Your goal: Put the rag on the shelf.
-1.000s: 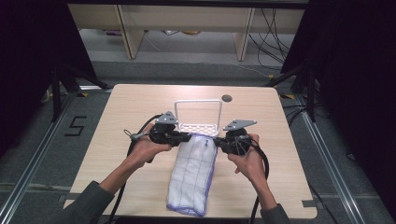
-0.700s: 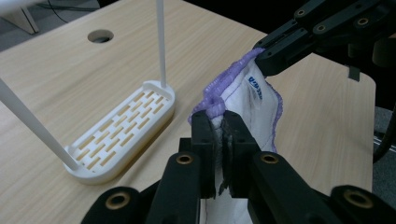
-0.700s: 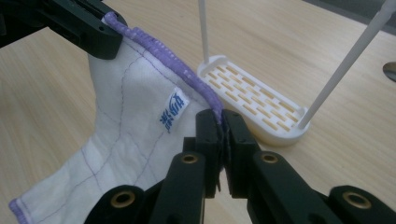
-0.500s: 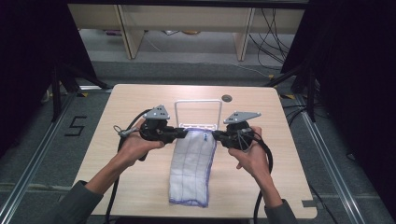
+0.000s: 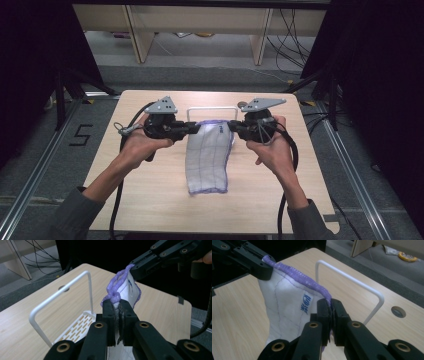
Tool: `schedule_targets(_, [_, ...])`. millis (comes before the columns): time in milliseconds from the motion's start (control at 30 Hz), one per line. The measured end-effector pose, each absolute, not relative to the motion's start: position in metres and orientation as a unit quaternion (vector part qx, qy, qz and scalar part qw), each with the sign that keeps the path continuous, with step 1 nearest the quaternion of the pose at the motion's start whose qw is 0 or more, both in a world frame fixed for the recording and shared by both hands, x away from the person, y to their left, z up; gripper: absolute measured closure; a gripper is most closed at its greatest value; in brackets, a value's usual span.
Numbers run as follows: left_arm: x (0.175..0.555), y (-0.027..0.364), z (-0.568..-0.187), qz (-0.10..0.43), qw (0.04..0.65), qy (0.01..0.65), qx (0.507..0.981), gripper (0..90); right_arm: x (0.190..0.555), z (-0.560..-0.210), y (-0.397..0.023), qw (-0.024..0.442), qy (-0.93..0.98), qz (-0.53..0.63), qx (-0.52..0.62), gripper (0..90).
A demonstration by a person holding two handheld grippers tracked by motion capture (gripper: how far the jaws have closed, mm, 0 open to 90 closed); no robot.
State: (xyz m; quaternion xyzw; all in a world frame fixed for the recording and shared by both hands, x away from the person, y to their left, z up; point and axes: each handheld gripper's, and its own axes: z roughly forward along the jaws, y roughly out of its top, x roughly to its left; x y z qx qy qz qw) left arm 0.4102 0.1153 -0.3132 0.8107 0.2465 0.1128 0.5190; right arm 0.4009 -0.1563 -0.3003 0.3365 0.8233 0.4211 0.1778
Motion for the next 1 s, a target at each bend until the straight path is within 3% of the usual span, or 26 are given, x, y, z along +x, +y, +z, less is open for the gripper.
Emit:
schedule_targets(467, [0.44, 0.109, -0.275, 0.137, 0.534, 0.269, 0.79, 84.6, 0.425, -0.254, -0.158, 0.211, 0.81, 0.43, 0.339, 86.8])
schedule_targets(1000, [0.469, 0.109, -0.266, 0.142, 0.522, 0.295, 0.788, 84.7, 0.451, -0.249, -0.155, 0.196, 0.797, 0.446, 0.357, 86.8])
